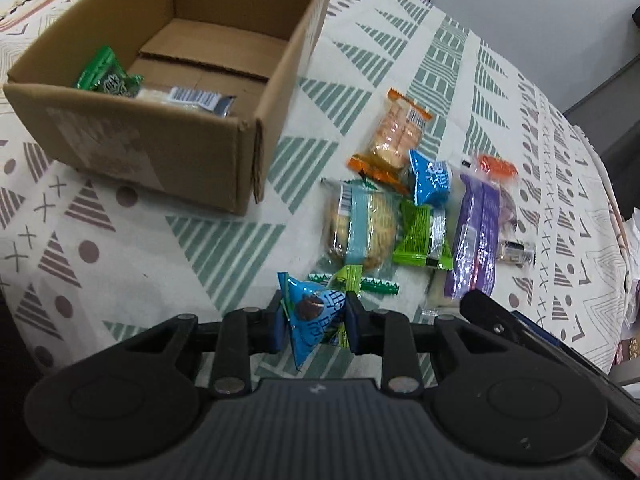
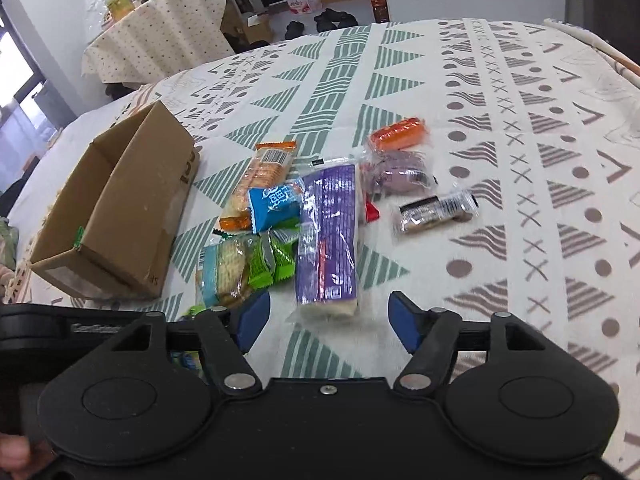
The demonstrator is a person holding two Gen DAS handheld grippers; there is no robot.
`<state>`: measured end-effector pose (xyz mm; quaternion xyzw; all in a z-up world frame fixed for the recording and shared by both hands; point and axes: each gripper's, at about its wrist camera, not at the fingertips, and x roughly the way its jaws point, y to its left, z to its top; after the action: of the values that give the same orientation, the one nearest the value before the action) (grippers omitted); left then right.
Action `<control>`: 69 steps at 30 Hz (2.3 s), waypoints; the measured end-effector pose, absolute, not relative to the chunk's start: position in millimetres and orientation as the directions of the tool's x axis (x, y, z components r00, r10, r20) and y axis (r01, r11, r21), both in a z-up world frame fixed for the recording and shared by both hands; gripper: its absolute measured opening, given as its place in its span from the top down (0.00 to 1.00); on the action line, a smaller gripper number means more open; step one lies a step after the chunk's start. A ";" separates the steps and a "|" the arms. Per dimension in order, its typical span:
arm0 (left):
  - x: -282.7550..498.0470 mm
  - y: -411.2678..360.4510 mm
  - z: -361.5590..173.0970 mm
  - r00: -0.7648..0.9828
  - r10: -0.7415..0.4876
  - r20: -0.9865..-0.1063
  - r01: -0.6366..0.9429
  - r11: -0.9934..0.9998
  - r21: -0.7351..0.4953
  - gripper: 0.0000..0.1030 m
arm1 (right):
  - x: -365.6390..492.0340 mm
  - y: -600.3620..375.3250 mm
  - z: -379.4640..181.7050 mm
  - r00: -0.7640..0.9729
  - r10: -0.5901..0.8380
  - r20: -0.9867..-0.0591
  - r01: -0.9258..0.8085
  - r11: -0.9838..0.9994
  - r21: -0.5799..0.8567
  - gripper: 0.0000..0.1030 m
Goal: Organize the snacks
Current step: 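Grasp the blue triangular candy with the left gripper while the right grasps the purple bar, then carry both snacks over the box and release them inside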
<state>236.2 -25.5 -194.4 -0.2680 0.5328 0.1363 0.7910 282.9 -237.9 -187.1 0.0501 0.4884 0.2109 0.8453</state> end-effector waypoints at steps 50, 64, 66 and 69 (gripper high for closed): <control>210.7 -20.6 -146.7 0.475 -0.081 -0.877 -0.462 0.825 -0.326 0.72 | 251.6 -220.7 -171.3 0.364 0.215 -0.906 -0.234 0.963 0.134 0.66; 208.7 2.3 -70.3 0.617 -0.067 -0.784 -0.400 0.831 -0.385 0.72 | 243.6 -201.0 -101.3 0.526 0.304 -0.795 -0.247 0.948 0.199 0.66; 208.8 8.3 -62.1 0.631 -0.055 -0.774 -0.402 0.830 -0.387 0.72 | 244.8 -195.8 -93.3 0.544 0.317 -0.777 -0.257 0.944 0.206 0.66; 210.4 19.3 -54.7 0.637 -0.040 -0.770 -0.418 0.821 -0.389 0.72 | 247.3 -186.1 -82.3 0.563 0.338 -0.754 -0.281 0.936 0.210 0.66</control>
<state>210.4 19.3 -54.7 -0.2784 0.4116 0.1098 0.8608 247.3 -186.1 -82.3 0.0330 0.4331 0.1752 0.8835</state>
